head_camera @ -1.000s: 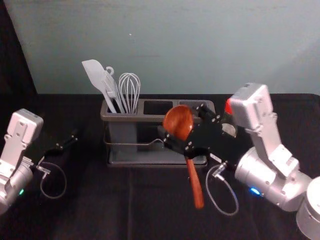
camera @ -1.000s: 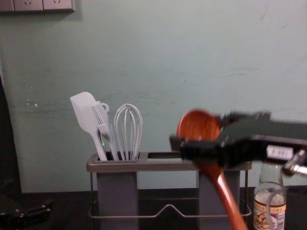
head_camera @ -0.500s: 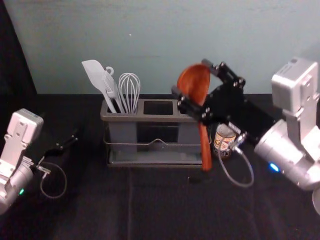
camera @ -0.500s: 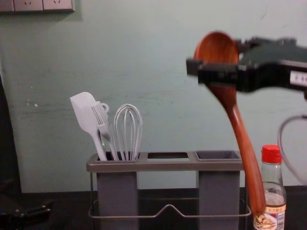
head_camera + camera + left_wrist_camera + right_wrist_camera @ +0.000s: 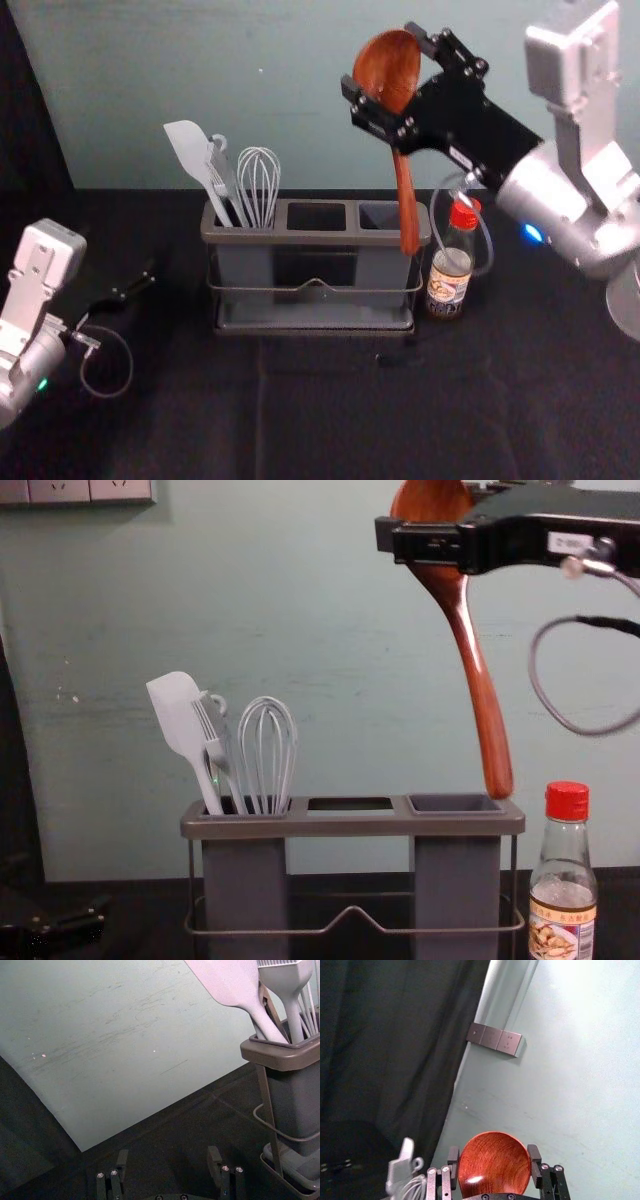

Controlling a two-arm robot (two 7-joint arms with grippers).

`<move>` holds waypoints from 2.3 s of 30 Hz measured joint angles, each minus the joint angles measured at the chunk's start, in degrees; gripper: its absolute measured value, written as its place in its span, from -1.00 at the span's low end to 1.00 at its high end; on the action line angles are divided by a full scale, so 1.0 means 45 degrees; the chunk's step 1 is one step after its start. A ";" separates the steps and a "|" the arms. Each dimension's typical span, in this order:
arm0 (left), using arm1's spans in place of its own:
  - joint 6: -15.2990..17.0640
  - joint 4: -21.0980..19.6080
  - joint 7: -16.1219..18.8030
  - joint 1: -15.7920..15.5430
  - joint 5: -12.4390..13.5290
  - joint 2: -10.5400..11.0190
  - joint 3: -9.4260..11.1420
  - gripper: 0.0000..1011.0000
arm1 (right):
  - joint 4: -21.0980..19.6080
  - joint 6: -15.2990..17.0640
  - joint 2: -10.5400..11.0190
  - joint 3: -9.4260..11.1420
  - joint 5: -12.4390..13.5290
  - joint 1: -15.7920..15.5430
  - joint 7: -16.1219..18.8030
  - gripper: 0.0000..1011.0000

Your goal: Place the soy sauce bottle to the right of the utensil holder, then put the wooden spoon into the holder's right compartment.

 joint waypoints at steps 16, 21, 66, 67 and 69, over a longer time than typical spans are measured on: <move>0.0000 0.0000 0.0000 0.0000 0.0000 0.0000 0.0000 1.00 | 0.3054 0.0161 -0.0925 -0.0672 -0.0553 0.2468 -0.0069 0.65; 0.0000 0.0000 0.0000 0.0001 0.0000 0.0000 0.0000 1.00 | 0.3832 -0.0020 -0.1063 -0.0734 -0.0536 0.2804 0.0048 0.65; 0.0000 0.0000 0.0000 0.0000 0.0000 0.0000 0.0000 1.00 | 0.2803 0.0568 0.0489 -0.0708 0.1346 0.1948 0.1362 0.65; 0.0000 0.0000 0.0000 0.0000 0.0000 0.0000 0.0000 1.00 | 0.2775 0.0564 0.0534 -0.0704 0.1394 0.1913 0.1371 0.65; 0.0001 0.0000 0.0000 0.0000 0.0000 -0.0001 0.0000 1.00 | 0.2697 0.0530 0.0667 -0.0701 0.1474 0.1799 0.1376 0.65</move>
